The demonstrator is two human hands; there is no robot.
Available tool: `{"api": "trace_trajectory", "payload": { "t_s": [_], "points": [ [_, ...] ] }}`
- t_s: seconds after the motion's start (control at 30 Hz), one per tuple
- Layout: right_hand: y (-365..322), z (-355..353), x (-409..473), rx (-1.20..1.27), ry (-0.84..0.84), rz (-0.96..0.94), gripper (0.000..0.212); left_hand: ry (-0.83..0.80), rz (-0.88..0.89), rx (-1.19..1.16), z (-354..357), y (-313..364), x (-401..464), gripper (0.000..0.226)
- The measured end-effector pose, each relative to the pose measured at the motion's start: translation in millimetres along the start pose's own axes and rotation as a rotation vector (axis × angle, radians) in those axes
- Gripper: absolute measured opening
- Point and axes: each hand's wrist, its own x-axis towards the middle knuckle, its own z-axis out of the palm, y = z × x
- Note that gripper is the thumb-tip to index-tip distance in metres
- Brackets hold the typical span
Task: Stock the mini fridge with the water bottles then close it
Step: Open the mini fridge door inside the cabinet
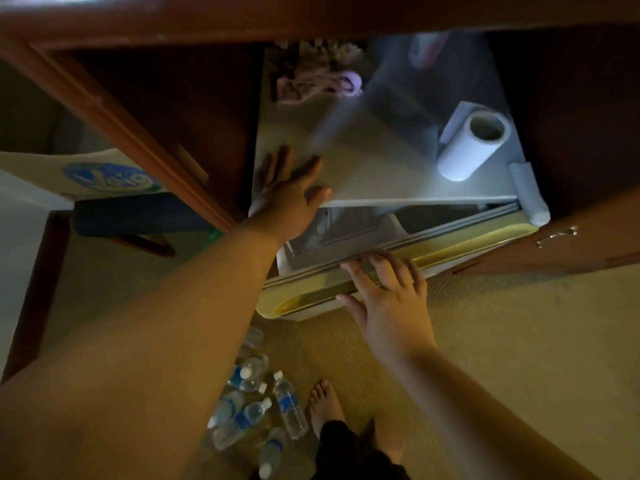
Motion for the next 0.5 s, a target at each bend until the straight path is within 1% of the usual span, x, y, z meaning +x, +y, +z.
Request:
{"api": "trace_trajectory", "payload": {
  "t_s": [0.1, 0.2, 0.37, 0.43, 0.5],
  "points": [
    [4, 5, -11, 0.039, 0.029, -0.032, 0.052, -0.006, -0.011, -0.041, 5, -2, 2, 0.066],
    [14, 10, -24, 0.073, 0.051, -0.082, 0.051, 0.011, -0.015, -0.007, 8, -4, 6, 0.067],
    [35, 7, -57, 0.186, 0.066, -0.188, 0.052, -0.037, -0.022, 0.011, 2, 0, 4, 0.068],
    [39, 4, -72, 0.277, 0.062, -0.171, 0.050, -0.042, -0.041, 0.066, -3, 5, 0, 0.065],
    [39, 2, -86, 0.339, 0.107, -0.120, 0.043, -0.045, -0.069, 0.108, -2, 13, -4, 0.061]
  ]
}}
